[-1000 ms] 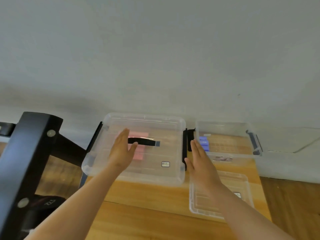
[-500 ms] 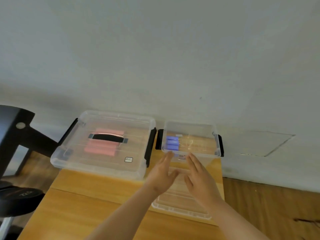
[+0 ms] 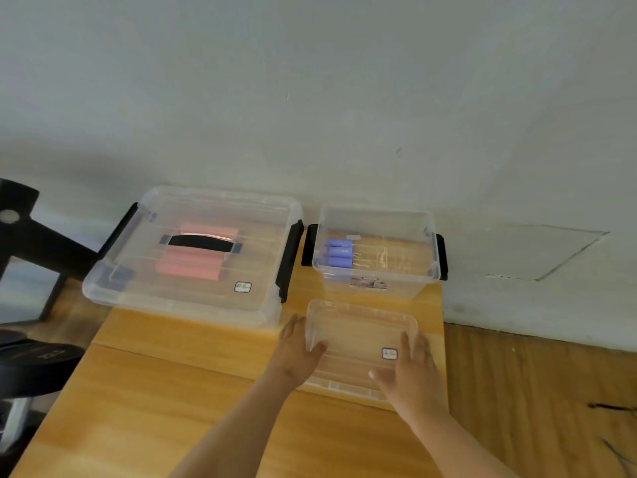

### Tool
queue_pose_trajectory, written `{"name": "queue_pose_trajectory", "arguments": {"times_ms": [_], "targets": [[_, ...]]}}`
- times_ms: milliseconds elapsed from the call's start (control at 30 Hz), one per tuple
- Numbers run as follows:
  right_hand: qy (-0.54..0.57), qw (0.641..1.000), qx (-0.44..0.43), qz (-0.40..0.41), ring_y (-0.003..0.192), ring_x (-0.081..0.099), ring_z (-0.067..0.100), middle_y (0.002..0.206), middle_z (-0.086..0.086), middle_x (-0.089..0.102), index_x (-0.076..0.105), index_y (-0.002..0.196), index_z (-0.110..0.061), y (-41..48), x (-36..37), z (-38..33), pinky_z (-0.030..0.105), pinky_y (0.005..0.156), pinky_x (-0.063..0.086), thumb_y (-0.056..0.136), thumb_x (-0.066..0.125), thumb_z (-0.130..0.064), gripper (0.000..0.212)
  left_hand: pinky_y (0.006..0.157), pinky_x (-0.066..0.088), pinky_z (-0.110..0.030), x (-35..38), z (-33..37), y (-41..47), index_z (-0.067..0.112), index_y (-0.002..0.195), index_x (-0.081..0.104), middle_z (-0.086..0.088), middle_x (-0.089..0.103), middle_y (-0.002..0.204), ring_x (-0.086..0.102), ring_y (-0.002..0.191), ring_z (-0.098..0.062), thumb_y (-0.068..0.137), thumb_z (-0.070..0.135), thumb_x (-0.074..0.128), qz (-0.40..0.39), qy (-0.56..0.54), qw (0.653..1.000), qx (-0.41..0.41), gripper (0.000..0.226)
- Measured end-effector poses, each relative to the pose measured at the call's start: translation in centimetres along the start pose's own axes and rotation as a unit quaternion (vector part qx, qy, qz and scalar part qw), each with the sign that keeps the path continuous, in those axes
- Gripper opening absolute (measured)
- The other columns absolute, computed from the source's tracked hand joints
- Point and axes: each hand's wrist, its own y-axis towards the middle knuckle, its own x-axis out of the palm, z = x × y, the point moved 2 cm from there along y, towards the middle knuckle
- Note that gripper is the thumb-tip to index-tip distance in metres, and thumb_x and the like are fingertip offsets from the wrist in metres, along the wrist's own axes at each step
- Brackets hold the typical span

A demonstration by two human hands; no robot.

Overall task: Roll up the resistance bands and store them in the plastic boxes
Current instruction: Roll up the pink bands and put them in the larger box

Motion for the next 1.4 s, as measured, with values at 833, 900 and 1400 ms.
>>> {"name": "queue_pose_trajectory", "arguments": {"times_ms": [833,900,1400], "targets": [[0.141,0.962,0.009,0.232,0.115,0.041,0.021,0.118,0.007,0.048,0.052,0.123,-0.014,-2.5,-7.3,-0.2,0.021,0.07,0.036,0.089,0.062,-0.022,0.037,0.063,0.041,-0.015,-4.5,2.4,-5.7,0.017,0.11,0.058,0.006,0.058,0.093,0.056,0.08,-0.007,0.085,0.013,0.064,0.192,-0.083,0.978,0.014,0.026],[0.144,0.957,-0.01,0.252,0.113,0.043,0.022,0.116,0.009,0.05,0.052,0.123,-0.013,-2.6,-8.8,-0.7,0.019,0.071,0.036,0.089,0.063,-0.019,0.037,0.067,0.044,-0.019,-5.6,3.2,-6.0,0.017,0.108,0.059,0.006,0.059,0.091,0.057,0.08,-0.009,0.084,0.013,0.065,0.207,-0.098,0.973,0.025,0.026],[0.19,0.937,-0.05,0.291,0.129,0.036,0.03,0.139,0.017,0.042,0.05,0.133,0.0,7.0,-14.7,-0.6,0.03,0.103,0.033,0.088,0.04,0.016,0.05,0.092,0.05,-0.032,-10.9,10.5,4.1,0.023,0.121,0.057,0.004,0.064,0.113,0.058,0.103,-0.012,0.085,0.006,0.063,0.219,-0.16,0.959,0.079,0.04]]}}
